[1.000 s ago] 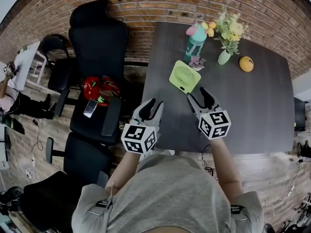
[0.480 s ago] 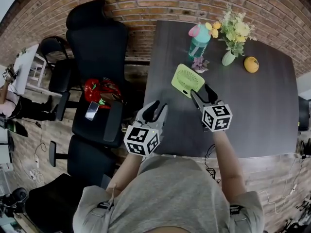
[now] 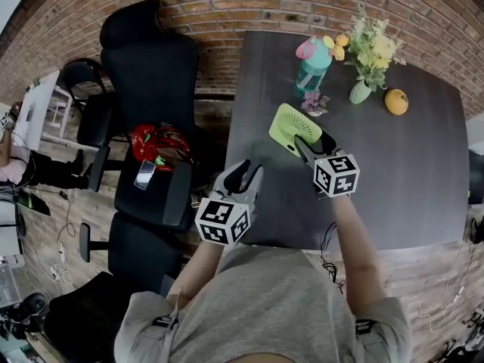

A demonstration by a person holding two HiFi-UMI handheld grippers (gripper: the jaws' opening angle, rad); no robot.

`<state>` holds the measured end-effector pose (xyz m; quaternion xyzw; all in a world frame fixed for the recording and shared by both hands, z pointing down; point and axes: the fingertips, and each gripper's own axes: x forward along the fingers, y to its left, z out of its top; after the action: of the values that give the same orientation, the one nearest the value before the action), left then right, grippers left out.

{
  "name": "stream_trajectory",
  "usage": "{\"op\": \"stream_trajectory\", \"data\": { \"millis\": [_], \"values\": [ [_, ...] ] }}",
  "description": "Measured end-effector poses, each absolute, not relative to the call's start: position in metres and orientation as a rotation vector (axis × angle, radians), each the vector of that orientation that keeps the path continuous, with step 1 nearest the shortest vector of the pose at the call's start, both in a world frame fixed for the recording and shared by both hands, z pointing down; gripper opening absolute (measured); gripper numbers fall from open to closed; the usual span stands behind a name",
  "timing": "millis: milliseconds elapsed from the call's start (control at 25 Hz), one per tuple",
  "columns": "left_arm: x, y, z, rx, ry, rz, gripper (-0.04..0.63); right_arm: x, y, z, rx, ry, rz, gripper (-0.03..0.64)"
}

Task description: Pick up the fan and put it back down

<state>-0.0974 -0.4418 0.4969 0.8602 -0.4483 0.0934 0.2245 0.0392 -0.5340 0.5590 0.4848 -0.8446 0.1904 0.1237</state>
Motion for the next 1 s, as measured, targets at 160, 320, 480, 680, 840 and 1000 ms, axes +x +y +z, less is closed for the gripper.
{"op": "stream_trajectory", "data": {
  "millis": [160, 320, 480, 680, 840, 1000],
  "values": [
    [-0.097, -0.445, 0.501, 2.368, -1.231, 0.269, 0.115, 0.032, -0.543, 0.561, 1.392, -2.473, 0.554, 0.276],
    [-0.100, -0.447, 0.502, 2.360, -1.234, 0.270, 0.115, 0.024, -0.551, 0.561, 1.376, -2.479, 0.529, 0.276],
    [-0.103, -0.447, 0.505, 2.350, -1.236, 0.271, 0.115, 0.018, -0.558, 0.562, 1.367, -2.485, 0.515, 0.275],
    [-0.104, -0.445, 0.506, 2.342, -1.237, 0.276, 0.115, 0.015, -0.563, 0.565, 1.358, -2.485, 0.507, 0.274],
    [-0.104, -0.444, 0.504, 2.345, -1.238, 0.277, 0.115, 0.015, -0.564, 0.568, 1.342, -2.474, 0.495, 0.267],
    [-0.104, -0.444, 0.502, 2.349, -1.239, 0.277, 0.115, 0.014, -0.563, 0.567, 1.330, -2.469, 0.478, 0.255]
  ]
}}
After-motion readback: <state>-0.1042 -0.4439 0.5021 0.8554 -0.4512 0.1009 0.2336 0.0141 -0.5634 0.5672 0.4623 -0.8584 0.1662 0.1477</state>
